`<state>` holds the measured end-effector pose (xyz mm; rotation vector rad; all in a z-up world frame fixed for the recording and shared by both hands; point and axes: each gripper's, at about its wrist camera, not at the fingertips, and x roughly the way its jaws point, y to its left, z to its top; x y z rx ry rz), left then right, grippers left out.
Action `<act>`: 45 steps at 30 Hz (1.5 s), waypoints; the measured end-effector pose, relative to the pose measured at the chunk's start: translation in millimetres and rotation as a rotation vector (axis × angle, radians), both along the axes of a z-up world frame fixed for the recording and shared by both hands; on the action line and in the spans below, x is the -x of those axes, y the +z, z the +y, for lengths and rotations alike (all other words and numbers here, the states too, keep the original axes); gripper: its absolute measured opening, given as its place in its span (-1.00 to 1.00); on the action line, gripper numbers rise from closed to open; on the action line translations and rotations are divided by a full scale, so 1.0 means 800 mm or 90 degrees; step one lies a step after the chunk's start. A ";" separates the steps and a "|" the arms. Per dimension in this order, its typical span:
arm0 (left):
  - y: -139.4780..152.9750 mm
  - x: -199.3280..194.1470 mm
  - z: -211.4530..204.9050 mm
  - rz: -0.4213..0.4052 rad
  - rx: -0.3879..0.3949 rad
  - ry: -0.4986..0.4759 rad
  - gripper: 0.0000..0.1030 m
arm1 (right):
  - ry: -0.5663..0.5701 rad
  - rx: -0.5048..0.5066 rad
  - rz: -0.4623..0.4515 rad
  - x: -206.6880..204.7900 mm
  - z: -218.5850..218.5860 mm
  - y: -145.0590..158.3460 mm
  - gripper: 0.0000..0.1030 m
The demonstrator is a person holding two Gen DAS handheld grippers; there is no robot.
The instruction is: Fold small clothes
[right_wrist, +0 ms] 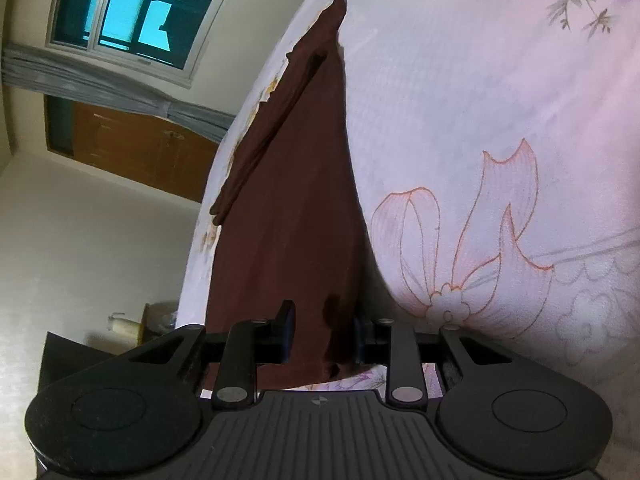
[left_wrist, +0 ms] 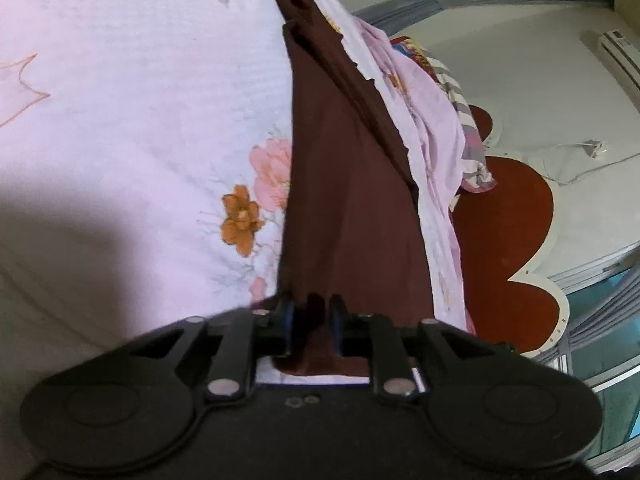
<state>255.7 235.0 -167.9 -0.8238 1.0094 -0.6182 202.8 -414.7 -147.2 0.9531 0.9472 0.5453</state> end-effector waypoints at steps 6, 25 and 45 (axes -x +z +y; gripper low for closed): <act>0.017 0.001 -0.016 -0.027 -0.047 -0.061 -0.52 | 0.018 0.002 -0.002 -0.002 0.003 0.002 -0.43; 0.054 -0.045 0.014 -0.141 0.154 0.117 -0.92 | -0.066 -0.062 -0.133 -0.058 -0.021 0.068 -0.91; 0.021 -0.404 -0.027 0.004 0.056 0.267 -0.92 | -0.204 -0.123 0.090 -0.477 -0.012 -0.022 -0.90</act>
